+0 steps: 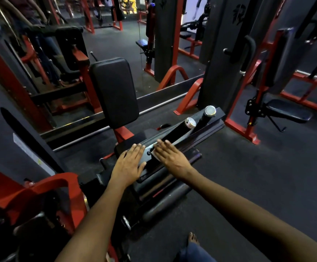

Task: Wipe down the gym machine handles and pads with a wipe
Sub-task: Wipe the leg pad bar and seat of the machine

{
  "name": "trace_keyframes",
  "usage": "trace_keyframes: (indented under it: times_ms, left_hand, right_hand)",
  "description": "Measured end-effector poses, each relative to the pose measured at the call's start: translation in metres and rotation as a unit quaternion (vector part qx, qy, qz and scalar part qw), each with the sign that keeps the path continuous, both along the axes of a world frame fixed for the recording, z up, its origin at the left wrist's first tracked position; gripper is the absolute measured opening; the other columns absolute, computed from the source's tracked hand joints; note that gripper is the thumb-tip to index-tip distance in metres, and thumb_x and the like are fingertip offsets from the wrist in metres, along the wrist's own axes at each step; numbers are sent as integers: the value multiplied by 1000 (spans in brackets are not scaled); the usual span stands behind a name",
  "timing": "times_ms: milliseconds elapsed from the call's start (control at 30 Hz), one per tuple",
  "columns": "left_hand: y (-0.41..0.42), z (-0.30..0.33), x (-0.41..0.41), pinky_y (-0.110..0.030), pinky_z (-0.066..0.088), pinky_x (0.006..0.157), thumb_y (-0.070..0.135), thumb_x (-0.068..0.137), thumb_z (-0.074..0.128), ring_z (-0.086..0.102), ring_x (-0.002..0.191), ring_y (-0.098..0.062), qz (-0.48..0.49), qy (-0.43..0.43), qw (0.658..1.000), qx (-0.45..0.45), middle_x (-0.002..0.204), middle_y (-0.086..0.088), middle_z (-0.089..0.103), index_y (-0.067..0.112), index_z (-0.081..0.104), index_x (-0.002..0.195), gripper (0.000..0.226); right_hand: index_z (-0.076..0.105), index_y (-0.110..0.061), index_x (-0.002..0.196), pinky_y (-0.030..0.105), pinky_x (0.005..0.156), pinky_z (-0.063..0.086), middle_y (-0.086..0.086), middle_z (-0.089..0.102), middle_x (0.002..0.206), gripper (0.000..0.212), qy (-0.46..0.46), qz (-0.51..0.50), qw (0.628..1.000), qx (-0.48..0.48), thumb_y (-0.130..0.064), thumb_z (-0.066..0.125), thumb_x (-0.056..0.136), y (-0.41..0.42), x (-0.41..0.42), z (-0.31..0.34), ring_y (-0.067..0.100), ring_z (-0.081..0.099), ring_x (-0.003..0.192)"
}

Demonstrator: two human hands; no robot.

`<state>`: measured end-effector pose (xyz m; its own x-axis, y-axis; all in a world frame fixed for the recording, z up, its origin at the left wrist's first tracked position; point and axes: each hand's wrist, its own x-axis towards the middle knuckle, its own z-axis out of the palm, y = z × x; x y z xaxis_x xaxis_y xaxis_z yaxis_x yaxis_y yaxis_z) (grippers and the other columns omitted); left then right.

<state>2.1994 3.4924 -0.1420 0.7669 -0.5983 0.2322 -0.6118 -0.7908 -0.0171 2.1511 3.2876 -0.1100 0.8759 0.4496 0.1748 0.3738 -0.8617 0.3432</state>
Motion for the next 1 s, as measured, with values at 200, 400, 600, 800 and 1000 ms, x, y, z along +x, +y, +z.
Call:
trace_keyframes:
  times_ms: [200,400,600,800,1000]
  left_hand:
    - [0,-3,3,-39,47,97,42,92,33,51,130,-25,-1,-1,1000,1,139,-10,54,6,50,139,61]
    - [0,-3,3,-39,48,98,43,93,33,49,131,-25,-3,8,1000,1,142,-10,52,6,47,141,63]
    - [1,-4,4,-40,48,98,43,92,32,48,133,-25,-3,17,1000,1,143,-10,51,6,45,142,63]
    - [1,-6,5,-38,49,97,43,93,32,49,132,-23,-3,9,1000,3,142,-9,52,6,48,141,62]
    - [1,-7,6,-39,48,98,44,94,32,48,133,-22,2,4,1000,4,143,-8,50,7,46,142,62]
  right_hand:
    - [67,-5,103,51,109,30,15,67,105,40,-84,-148,982,84,-13,32,87,11,20,90,35,57,113]
    - [63,-14,115,50,99,39,8,62,121,30,124,-277,947,-101,-17,40,95,28,47,116,32,56,114]
    - [66,-14,98,28,78,38,4,68,101,25,119,-136,983,-3,-17,42,93,36,54,60,23,63,95]
    - [71,-9,104,39,98,47,10,69,112,42,4,91,996,-8,-17,36,83,-8,15,-6,25,62,112]
    - [61,-6,120,28,95,45,2,63,114,34,-41,-200,753,626,5,47,91,-22,-20,-22,16,59,104]
